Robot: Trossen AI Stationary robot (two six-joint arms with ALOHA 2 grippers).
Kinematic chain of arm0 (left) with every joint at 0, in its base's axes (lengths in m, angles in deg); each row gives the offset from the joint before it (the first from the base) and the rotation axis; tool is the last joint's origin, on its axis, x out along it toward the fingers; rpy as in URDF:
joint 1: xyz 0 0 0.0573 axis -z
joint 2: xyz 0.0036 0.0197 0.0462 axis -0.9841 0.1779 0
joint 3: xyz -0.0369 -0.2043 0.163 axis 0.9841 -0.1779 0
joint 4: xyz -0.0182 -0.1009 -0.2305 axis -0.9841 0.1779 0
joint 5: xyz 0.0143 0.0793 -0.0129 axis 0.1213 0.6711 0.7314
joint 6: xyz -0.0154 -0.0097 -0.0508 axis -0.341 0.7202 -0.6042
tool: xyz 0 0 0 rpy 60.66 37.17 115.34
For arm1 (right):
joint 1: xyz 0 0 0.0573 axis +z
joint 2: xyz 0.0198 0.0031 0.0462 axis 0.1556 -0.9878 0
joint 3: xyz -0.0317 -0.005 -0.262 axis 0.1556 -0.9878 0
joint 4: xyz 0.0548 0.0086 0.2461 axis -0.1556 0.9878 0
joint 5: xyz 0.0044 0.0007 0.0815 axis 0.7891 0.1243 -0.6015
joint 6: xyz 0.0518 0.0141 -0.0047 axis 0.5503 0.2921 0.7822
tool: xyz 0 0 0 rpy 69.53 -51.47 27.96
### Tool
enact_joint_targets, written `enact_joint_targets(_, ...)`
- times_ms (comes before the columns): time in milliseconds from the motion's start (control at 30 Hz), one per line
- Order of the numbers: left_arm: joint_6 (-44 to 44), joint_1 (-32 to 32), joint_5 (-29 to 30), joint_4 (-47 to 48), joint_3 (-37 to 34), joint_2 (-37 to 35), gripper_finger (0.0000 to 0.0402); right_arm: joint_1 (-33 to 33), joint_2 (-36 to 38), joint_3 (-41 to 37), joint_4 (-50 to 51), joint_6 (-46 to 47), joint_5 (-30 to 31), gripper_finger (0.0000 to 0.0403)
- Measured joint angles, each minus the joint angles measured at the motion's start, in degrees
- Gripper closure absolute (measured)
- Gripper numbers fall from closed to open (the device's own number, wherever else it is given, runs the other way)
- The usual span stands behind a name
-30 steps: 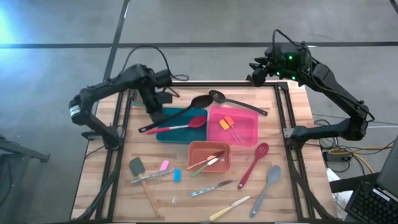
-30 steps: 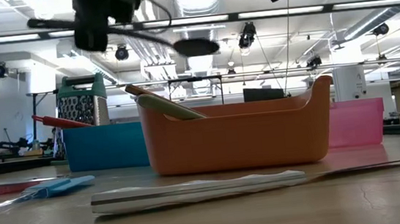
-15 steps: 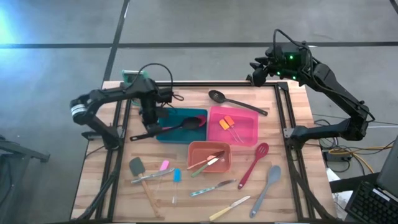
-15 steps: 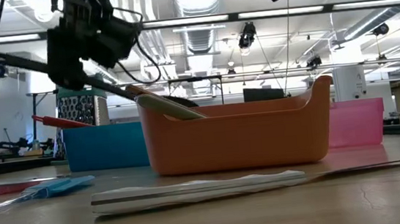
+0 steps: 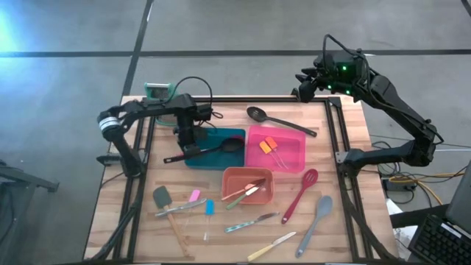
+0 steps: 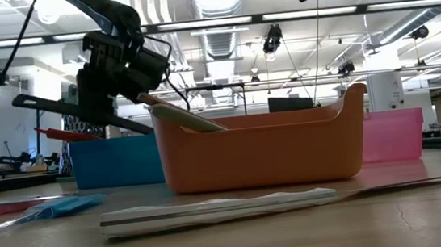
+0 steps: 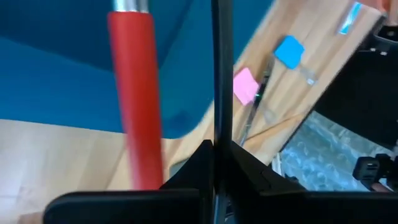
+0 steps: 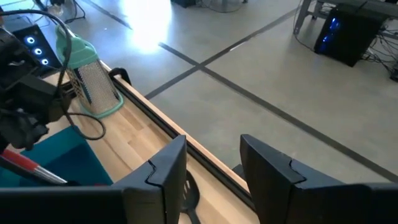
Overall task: Pick & Place Kitchen Items
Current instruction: Put the black serving spoon into the blue bin, then put the silver knife into the orange bin
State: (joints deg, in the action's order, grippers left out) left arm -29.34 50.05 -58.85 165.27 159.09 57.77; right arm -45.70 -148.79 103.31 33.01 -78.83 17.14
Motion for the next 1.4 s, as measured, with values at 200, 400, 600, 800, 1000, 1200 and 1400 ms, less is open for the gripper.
enact_joint_targets(200,-0.53,-0.61,0.04,-1.81,-0.04,1.50,0.0369,-0.02,0.00,-0.04,0.01,-0.42,-0.07,0.0269)
enact_joint_targets(400,-0.92,-0.62,0.11,1.03,0.45,1.53,0.0290,-0.02,0.00,-0.07,0.02,-0.46,-0.07,0.0269)
enact_joint_targets(600,-1.11,-0.62,0.07,7.01,4.04,1.47,0.0241,-0.02,0.00,-0.07,0.02,-0.83,-0.07,0.0262)
enact_joint_targets(800,-4.36,-0.60,-0.48,9.19,10.35,-1.62,0.0232,-0.02,0.00,-0.07,0.06,-0.68,-0.07,0.0266)
enact_joint_targets(1000,-7.61,-0.08,-0.89,0.56,17.24,-10.27,0.0239,-0.02,0.00,-0.07,1.29,-0.28,-0.05,0.0273)
enact_joint_targets(1200,-17.98,1.14,-6.22,-27.38,14.20,-24.09,0.0241,-0.02,0.00,-0.08,1.27,-0.27,-0.05,0.0267)
enact_joint_targets(1400,-33.87,2.49,-15.66,-61.62,3.06,-35.77,0.0241,-0.02,0.00,-0.17,1.22,-1.85,0.11,0.0261)
